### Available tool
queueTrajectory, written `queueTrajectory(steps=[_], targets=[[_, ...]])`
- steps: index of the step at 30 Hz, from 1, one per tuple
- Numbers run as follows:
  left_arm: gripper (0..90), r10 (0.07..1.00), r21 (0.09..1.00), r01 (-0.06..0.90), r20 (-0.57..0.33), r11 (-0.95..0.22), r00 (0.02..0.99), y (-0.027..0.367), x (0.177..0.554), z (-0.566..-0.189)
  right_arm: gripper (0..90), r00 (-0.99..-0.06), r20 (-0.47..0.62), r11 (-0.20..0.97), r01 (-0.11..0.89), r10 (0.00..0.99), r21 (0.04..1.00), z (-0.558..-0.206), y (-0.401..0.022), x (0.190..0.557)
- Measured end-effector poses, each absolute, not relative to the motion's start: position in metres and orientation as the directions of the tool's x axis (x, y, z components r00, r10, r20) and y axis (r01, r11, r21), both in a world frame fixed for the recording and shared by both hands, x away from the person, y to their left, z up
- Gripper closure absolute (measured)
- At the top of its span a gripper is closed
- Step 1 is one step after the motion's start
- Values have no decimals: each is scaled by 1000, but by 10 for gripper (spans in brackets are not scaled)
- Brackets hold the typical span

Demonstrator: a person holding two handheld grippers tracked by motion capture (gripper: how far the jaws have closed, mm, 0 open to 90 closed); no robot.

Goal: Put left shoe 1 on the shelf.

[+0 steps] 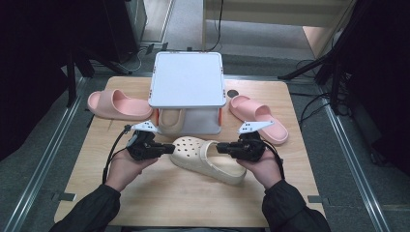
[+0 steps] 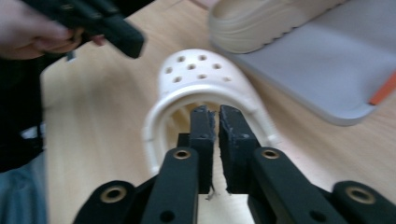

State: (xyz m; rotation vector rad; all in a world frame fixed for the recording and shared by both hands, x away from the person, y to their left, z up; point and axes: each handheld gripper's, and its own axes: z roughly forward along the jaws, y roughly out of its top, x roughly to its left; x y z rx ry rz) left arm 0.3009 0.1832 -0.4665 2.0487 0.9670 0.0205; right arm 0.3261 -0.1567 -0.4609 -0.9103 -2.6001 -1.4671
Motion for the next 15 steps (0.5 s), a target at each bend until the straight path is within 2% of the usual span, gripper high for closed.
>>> queueTrajectory(steps=[8,15], targets=[[867,673,695,646,-316,-315,668,180,293,-478,900,-806,253,390,501,535,772,-469,-151,358],[859,682,687,655,-317,-313,659,172,284,-491,900,-805,285,406,527,521,747,-480,-141,371]])
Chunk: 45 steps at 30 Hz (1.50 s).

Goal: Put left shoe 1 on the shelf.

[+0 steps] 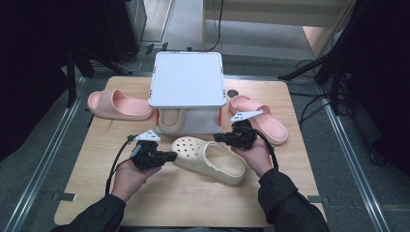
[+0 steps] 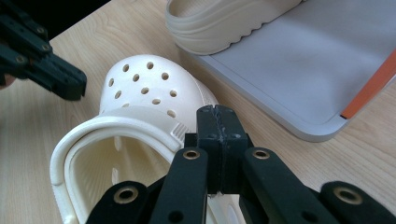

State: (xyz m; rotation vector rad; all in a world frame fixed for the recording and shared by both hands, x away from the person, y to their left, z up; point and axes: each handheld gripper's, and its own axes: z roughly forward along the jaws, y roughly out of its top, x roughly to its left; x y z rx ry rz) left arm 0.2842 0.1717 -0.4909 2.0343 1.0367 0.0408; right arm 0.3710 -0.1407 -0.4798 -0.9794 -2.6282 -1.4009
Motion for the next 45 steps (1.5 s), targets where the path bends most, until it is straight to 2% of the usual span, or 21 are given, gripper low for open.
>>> queueTrajectory(steps=[14,22,25,35,45], targets=[[855,693,686,639,-270,-348,668,164,293,-499,900,-810,278,428,526,517,735,-483,-138,365],[844,684,675,655,-299,-341,665,165,302,-499,900,-823,247,474,510,511,718,-487,-131,352],[843,687,675,645,-277,-359,672,163,305,-498,900,-826,251,482,511,504,712,-488,-129,346],[845,677,676,660,-319,-328,663,163,326,-500,900,-819,253,468,516,516,718,-489,-125,324],[855,656,672,662,-340,-331,674,156,341,-501,882,-772,267,404,554,577,728,-492,-125,308]])
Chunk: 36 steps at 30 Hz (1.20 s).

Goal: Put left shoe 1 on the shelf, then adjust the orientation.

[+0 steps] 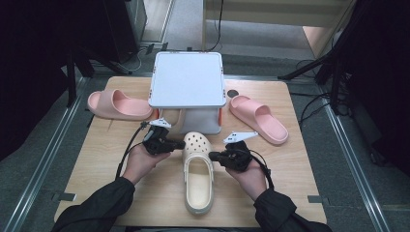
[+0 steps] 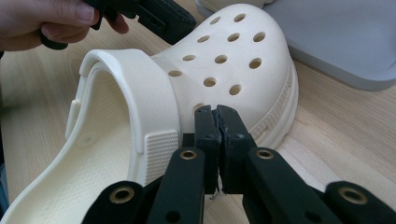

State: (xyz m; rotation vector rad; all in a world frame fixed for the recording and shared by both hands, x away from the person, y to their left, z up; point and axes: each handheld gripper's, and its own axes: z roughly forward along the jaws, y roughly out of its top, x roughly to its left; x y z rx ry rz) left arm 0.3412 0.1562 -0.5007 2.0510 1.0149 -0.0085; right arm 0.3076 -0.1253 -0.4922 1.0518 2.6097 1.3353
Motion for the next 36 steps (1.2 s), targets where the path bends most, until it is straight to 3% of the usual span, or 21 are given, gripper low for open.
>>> queueTrajectory(steps=[10,14,21,28,36], targets=[[854,639,676,646,-329,-355,695,148,351,-500,871,-748,233,386,551,621,740,-492,-126,297],[800,643,664,652,-326,-366,693,149,355,-495,846,-739,239,376,559,630,739,-491,-128,298],[707,626,686,635,-330,-356,707,163,350,-472,707,-712,275,282,558,646,781,-470,-141,287],[711,618,701,630,-341,-335,708,180,351,-444,621,-688,287,265,577,666,772,-465,-146,266],[753,611,727,608,-333,-318,718,188,359,-419,598,-667,279,268,595,691,758,-470,-142,245]])
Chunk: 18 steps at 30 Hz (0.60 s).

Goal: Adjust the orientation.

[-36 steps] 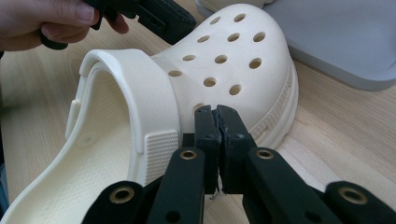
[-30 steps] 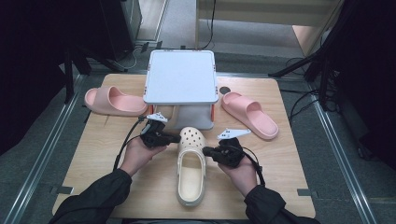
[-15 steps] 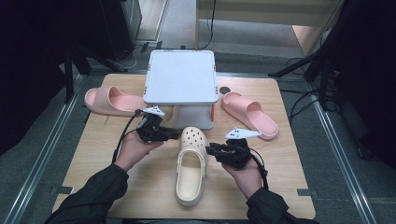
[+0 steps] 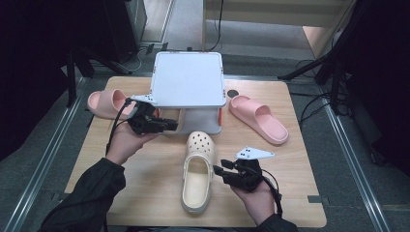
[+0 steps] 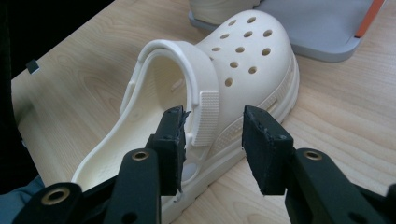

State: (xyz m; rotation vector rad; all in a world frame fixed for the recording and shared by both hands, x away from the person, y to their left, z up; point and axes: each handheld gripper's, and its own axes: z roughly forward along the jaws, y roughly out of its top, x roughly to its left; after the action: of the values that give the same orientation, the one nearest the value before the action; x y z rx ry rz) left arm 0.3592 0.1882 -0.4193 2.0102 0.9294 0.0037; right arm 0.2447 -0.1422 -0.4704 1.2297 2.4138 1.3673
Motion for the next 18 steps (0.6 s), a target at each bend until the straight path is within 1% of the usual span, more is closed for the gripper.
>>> queueTrajectory(steps=[4,6,9,12,13,15,16,18], targets=[[773,608,732,600,-326,-323,724,193,365,-414,587,-652,279,257,602,705,756,-472,-142,241],[787,611,738,604,-337,-302,717,197,368,-413,568,-642,284,248,608,713,754,-473,-142,239],[787,626,742,592,-306,-315,717,201,371,-409,528,-627,279,245,617,727,748,-475,-141,237],[787,634,757,585,-304,-293,711,207,373,-403,513,-624,262,257,617,736,744,-478,-137,235],[791,631,761,589,-321,-271,706,211,374,-403,511,-619,272,251,624,736,740,-479,-136,234],[794,637,755,597,-325,-271,699,214,376,-403,502,-616,281,248,631,736,735,-481,-133,233],[794,647,750,596,-308,-286,698,215,377,-402,500,-617,280,249,630,735,735,-482,-132,233],[796,652,754,593,-303,-282,695,219,378,-399,494,-615,282,251,635,736,731,-484,-130,233]])
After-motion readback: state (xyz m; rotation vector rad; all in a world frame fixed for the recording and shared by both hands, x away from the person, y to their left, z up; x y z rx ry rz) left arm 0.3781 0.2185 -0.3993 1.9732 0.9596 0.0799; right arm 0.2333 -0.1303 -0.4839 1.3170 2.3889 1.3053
